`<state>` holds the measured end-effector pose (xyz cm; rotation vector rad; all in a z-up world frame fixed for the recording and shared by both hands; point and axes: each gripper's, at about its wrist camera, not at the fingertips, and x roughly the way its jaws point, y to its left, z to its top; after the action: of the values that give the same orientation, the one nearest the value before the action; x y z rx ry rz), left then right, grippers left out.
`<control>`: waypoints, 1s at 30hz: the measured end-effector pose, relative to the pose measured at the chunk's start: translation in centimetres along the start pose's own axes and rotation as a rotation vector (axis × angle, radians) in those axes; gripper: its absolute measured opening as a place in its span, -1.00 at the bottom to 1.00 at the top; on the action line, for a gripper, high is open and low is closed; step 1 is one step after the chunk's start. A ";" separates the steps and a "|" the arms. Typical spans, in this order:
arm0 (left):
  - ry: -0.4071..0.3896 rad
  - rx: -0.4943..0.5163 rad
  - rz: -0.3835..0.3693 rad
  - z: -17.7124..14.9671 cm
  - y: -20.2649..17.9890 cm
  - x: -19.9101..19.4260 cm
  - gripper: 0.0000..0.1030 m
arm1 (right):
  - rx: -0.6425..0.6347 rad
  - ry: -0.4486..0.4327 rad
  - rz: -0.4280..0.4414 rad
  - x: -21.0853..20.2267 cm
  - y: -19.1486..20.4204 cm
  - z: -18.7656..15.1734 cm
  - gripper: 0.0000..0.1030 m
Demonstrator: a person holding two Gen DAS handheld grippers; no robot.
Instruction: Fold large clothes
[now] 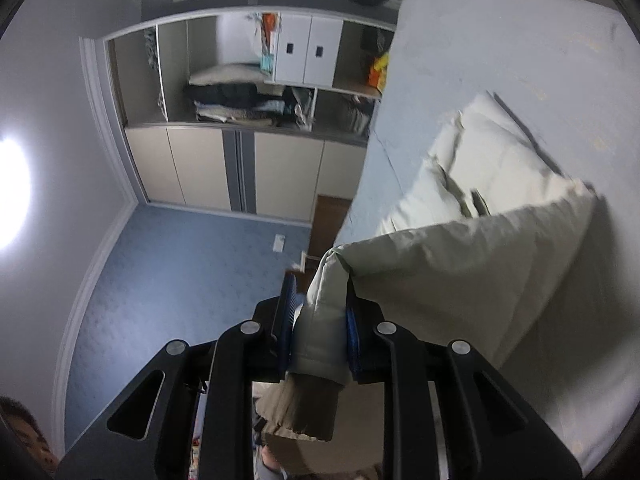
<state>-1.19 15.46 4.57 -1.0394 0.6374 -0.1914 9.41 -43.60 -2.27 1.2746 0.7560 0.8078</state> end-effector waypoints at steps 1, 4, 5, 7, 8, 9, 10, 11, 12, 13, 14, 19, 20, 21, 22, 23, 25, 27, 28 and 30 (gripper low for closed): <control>-0.004 -0.001 -0.004 0.6 -0.1 0.4 -0.80 | 0.005 -0.018 0.004 0.6 -0.1 0.6 -0.64; -0.020 -0.012 -0.018 2.5 -0.2 1.7 -0.80 | 0.028 -0.072 0.015 1.7 -0.9 2.2 -0.66; -0.023 -0.016 -0.022 3.0 -0.1 2.0 -0.80 | 0.036 -0.086 0.016 1.9 -1.0 2.7 -0.66; -0.035 -0.030 -0.030 4.2 0.0 3.1 -0.80 | 0.054 -0.123 0.013 2.7 -1.7 4.0 -0.67; -0.044 -0.039 -0.036 4.7 0.0 3.7 -0.80 | 0.061 -0.139 0.010 3.1 -2.0 4.5 -0.67; -0.051 -0.048 -0.044 5.0 0.2 4.2 -0.80 | 0.071 -0.156 0.006 3.6 -2.4 5.1 -0.67; -0.061 -0.059 -0.054 5.5 0.4 4.8 -0.80 | 0.082 -0.171 0.001 4.0 -2.7 5.8 -0.68; -0.068 -0.066 -0.060 5.8 0.5 5.2 -0.80 | 0.091 -0.184 -0.006 4.6 -3.1 6.4 -0.68; -0.077 -0.077 -0.067 6.4 0.7 5.8 -0.80 | 0.097 -0.192 -0.010 5.1 -3.5 6.9 -0.68; -0.084 -0.087 -0.072 6.8 1.0 6.4 -0.80 | 0.102 -0.199 -0.017 5.6 -3.8 7.5 -0.68; -0.090 -0.098 -0.076 7.2 1.3 6.9 -0.80 | 0.106 -0.203 -0.025 6.3 -4.1 8.2 -0.68; -0.104 -0.124 -0.080 9.1 2.6 9.5 -0.79 | 0.124 -0.226 -0.061 9.1 -5.9 10.6 -0.69; -0.110 -0.132 -0.086 9.5 3.0 10.2 -0.79 | 0.134 -0.234 -0.067 9.7 -6.6 11.1 -0.69; -0.113 -0.139 -0.091 9.7 3.4 10.7 -0.78 | 0.142 -0.239 -0.071 10.2 -7.1 11.5 -0.69; -0.117 -0.149 -0.094 10.1 3.8 11.3 -0.77 | 0.153 -0.247 -0.080 10.8 -7.8 12.0 -0.69; -0.121 -0.157 -0.090 10.4 4.2 11.9 -0.75 | 0.162 -0.252 -0.090 11.4 -8.5 12.5 -0.69; -0.124 -0.164 -0.080 10.9 4.9 12.9 -0.69 | 0.172 -0.258 -0.118 12.3 -9.7 13.2 -0.70; -0.130 -0.178 -0.065 11.4 5.8 13.8 -0.61 | 0.183 -0.261 -0.151 13.4 -11.2 13.8 -0.70; -0.130 -0.186 -0.048 11.6 6.4 14.3 -0.55 | 0.191 -0.260 -0.170 14.0 -12.0 14.0 -0.69; -0.120 -0.202 -0.014 12.1 7.2 15.1 -0.46 | 0.204 -0.253 -0.209 15.0 -13.4 14.2 -0.69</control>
<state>16.90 21.44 -3.41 -1.2400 0.5484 -0.0774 30.63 -39.48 -14.18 1.4210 0.7648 0.3987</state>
